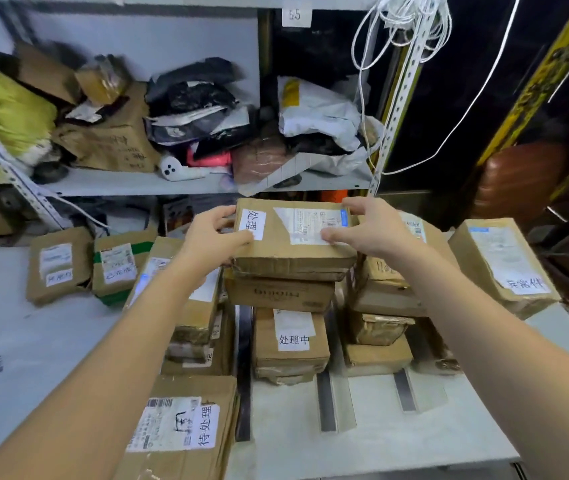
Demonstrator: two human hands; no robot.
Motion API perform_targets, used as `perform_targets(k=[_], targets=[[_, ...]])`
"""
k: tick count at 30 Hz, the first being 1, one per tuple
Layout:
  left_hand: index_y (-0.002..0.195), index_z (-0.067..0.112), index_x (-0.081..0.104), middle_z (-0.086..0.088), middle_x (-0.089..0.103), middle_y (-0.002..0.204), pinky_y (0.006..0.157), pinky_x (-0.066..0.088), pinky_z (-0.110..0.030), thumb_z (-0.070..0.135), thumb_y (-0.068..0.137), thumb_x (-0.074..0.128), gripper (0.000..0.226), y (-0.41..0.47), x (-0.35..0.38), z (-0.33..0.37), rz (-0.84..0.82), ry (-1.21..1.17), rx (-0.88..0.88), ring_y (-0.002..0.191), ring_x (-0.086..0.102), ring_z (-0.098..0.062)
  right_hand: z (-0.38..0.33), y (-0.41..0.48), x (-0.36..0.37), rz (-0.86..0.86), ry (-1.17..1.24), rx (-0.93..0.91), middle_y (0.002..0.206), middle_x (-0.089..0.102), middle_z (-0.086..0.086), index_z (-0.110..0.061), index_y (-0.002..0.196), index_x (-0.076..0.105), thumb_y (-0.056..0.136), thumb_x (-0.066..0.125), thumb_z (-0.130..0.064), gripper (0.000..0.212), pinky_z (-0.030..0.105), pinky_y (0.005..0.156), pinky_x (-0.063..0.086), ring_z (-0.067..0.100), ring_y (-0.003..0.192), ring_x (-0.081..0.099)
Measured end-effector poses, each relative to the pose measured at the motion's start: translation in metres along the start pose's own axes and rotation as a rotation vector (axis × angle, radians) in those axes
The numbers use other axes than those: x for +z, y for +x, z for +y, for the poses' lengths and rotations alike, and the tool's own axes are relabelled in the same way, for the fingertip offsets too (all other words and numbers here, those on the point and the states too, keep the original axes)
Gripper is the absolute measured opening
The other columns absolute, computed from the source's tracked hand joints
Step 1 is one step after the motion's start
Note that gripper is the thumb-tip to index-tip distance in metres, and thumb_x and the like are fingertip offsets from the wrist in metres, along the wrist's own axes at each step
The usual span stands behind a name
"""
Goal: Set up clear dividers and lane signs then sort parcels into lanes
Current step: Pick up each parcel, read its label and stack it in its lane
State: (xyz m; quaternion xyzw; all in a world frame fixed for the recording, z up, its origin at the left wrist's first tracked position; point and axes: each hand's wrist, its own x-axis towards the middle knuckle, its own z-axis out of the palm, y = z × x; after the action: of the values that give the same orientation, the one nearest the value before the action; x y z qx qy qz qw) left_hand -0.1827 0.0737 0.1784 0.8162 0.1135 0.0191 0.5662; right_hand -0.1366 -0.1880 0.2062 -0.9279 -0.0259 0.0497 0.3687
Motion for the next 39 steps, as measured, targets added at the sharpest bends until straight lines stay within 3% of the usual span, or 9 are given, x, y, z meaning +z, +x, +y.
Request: perform_targets(k=[2, 5, 9, 13, 18, 23, 31, 35, 39], targets=[[0.137, 0.030, 0.060, 0.015, 0.065, 0.118, 0.065, 0.063, -0.040, 0.019, 0.089, 0.073, 0.050, 0.001, 0.003, -0.006, -0.018, 0.033, -0.023, 0.101, 0.066, -0.010, 0.003, 0.002, 0.002, -0.012, -0.042, -0.003, 0.152, 0.050, 0.001, -0.020, 0.152, 0.045, 0.075, 0.087, -0.045, 0.091, 0.039, 0.105, 0.043, 0.023, 0.137, 0.048], [0.139, 0.024, 0.059, 0.018, 0.060, 0.109, 0.061, 0.054, -0.024, 0.016, 0.092, 0.070, 0.049, 0.001, 0.006, -0.013, -0.025, 0.026, -0.024, 0.109, 0.063, -0.012, 0.001, 0.004, 0.004, -0.032, -0.168, -0.036, 0.147, 0.055, 0.002, -0.018, 0.149, 0.049, 0.076, 0.084, -0.050, 0.087, 0.036, 0.097, 0.046, 0.022, 0.132, 0.052], [0.144, 0.023, 0.055, 0.005, 0.062, 0.137, 0.069, 0.058, -0.031, 0.021, 0.091, 0.073, 0.056, 0.004, 0.003, -0.018, -0.019, 0.059, -0.003, 0.123, 0.060, -0.019, -0.007, 0.003, 0.003, -0.013, -0.302, -0.054, 0.140, 0.060, 0.004, -0.015, 0.145, 0.054, 0.078, 0.081, -0.053, 0.081, 0.032, 0.090, 0.047, 0.023, 0.125, 0.056], [0.145, 0.025, 0.054, -0.001, 0.059, 0.142, 0.067, 0.061, -0.035, 0.023, 0.090, 0.075, 0.059, 0.006, 0.000, -0.019, -0.018, 0.096, 0.016, 0.124, 0.059, -0.022, -0.011, -0.001, 0.002, -0.013, -0.314, -0.060, 0.134, 0.063, 0.005, -0.014, 0.139, 0.058, 0.081, 0.081, -0.048, 0.072, 0.029, 0.082, 0.044, 0.023, 0.119, 0.058], [0.150, 0.023, 0.048, -0.003, 0.057, 0.143, 0.088, 0.060, -0.045, 0.031, 0.088, 0.077, 0.068, 0.006, -0.009, -0.018, -0.003, 0.129, -0.001, 0.118, 0.060, -0.022, -0.010, -0.007, -0.001, 0.051, -0.276, -0.075, 0.141, 0.060, 0.003, -0.016, 0.142, 0.057, 0.081, 0.082, -0.047, 0.073, 0.037, 0.098, 0.049, 0.022, 0.125, 0.057], [0.151, 0.018, 0.047, -0.005, 0.056, 0.143, 0.092, 0.050, -0.035, 0.032, 0.092, 0.070, 0.064, -0.004, -0.029, -0.008, 0.102, 0.256, 0.037, 0.118, 0.058, -0.019, -0.022, -0.008, 0.000, 0.106, -0.256, -0.200, 0.141, 0.060, 0.000, -0.020, 0.142, 0.057, 0.086, 0.077, -0.044, 0.065, 0.039, 0.103, 0.048, 0.020, 0.125, 0.058], [0.158, 0.026, 0.032, -0.002, 0.044, 0.155, 0.098, 0.048, -0.040, 0.048, 0.097, 0.059, 0.071, -0.027, -0.096, -0.007, 0.203, 0.811, 0.050, 0.135, 0.049, -0.026, -0.101, 0.001, 0.051, -0.031, -0.387, -0.485, 0.125, 0.066, -0.001, -0.023, 0.129, 0.064, 0.086, 0.063, -0.054, 0.053, 0.047, 0.095, 0.051, 0.029, 0.123, 0.054], [0.158, 0.024, 0.033, -0.002, 0.042, 0.157, 0.110, 0.043, -0.042, 0.050, 0.095, 0.058, 0.072, -0.030, -0.138, -0.025, 0.250, 0.948, 0.031, 0.141, 0.042, -0.026, -0.139, 0.007, 0.086, -0.083, -0.466, -0.577, 0.146, 0.056, -0.003, -0.025, 0.145, 0.052, 0.091, 0.063, -0.056, 0.064, 0.046, 0.106, 0.045, 0.027, 0.136, 0.044], [0.156, 0.023, 0.037, -0.003, 0.047, 0.153, 0.108, 0.042, -0.040, 0.052, 0.093, 0.059, 0.072, -0.029, -0.193, -0.057, 0.291, 1.010, -0.007, 0.137, 0.045, -0.026, -0.178, 0.014, 0.130, -0.141, -0.445, -0.575, 0.149, 0.053, -0.003, -0.024, 0.148, 0.050, 0.092, 0.063, -0.054, 0.064, 0.044, 0.108, 0.045, 0.023, 0.142, 0.037]])
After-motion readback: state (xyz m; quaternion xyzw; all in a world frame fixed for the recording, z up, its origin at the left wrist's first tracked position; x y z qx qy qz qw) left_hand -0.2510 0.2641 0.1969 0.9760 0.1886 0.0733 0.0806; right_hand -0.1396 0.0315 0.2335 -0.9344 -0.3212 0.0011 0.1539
